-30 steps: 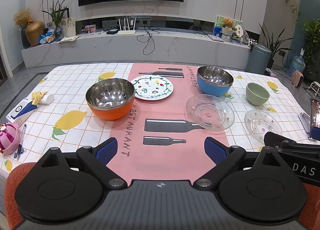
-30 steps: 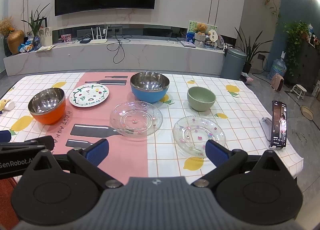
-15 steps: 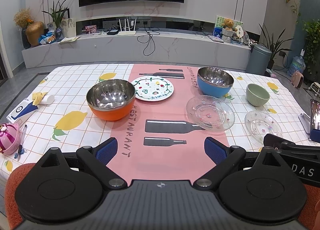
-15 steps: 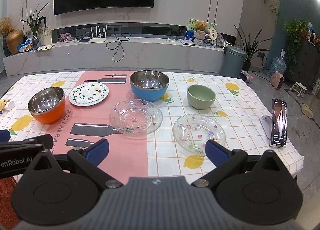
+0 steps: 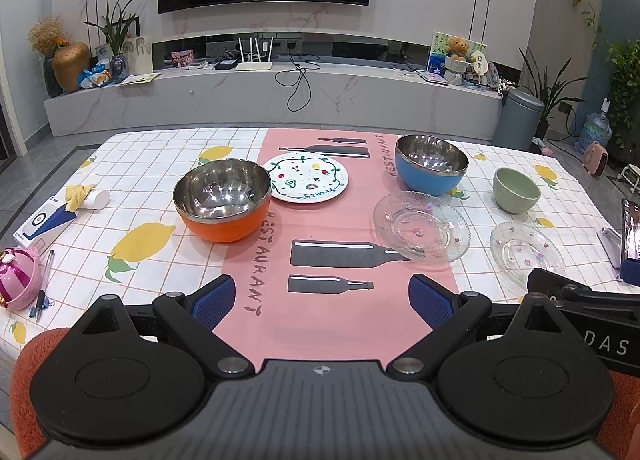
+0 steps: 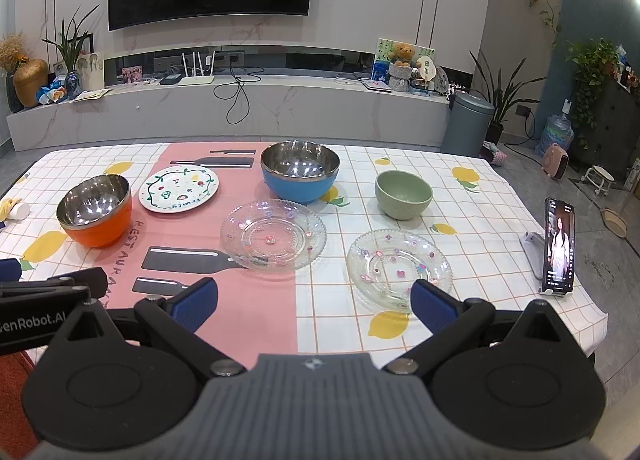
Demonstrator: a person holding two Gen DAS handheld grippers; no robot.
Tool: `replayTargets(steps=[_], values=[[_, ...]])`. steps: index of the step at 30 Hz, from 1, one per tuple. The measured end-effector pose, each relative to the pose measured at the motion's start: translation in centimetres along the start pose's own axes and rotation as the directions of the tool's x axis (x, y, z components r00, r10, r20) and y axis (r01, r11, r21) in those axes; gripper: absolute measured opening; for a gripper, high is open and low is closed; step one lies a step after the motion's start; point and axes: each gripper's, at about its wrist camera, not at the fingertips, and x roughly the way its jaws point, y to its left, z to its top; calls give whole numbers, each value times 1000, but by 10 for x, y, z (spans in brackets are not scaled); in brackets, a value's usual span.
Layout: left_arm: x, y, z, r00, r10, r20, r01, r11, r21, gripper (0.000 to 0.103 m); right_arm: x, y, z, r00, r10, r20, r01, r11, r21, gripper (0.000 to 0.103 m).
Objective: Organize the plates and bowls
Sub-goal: 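Move the right gripper down to the rim of the dotted clear plate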
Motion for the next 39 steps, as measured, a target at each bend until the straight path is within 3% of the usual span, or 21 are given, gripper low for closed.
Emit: replayTargets(steps=[7, 12, 18, 25, 28, 31, 34, 39], values=[[-1, 1, 0, 1000, -4, 8, 4, 1000, -5, 103, 0, 2, 1, 1000, 1, -3, -1, 1000, -1, 100], [-4, 6, 1, 997, -46, 70, 49, 998, -44, 103, 0, 0, 0, 999, -13, 32, 14, 1000, -10, 100], [-4, -6, 2, 984, -100, 144, 101, 995, 6, 103, 0, -15, -2, 987, -9, 160, 10, 1000, -8, 100], [0, -21, 7, 965, -181, 192, 179, 983, 29, 103, 22, -38, 6, 984, -51, 172, 53, 999, -7, 100], [8, -29, 12, 959, -208, 191, 205, 978, 36, 103, 34, -51, 11, 985, -32, 171, 33, 999, -2, 100], [16, -41, 16, 954, -233, 189, 227, 972, 54, 103, 48, -67, 19, 991, -13, 134, 8, 999, 43, 100], [29, -55, 22, 950, -272, 153, 267, 962, 54, 102, 72, -87, 26, 999, -15, 32, 10, 992, 124, 100], [55, -79, 29, 940, -316, 125, 312, 949, 53, 91, 115, -124, 30, 997, -21, -80, 36, 981, 192, 99]])
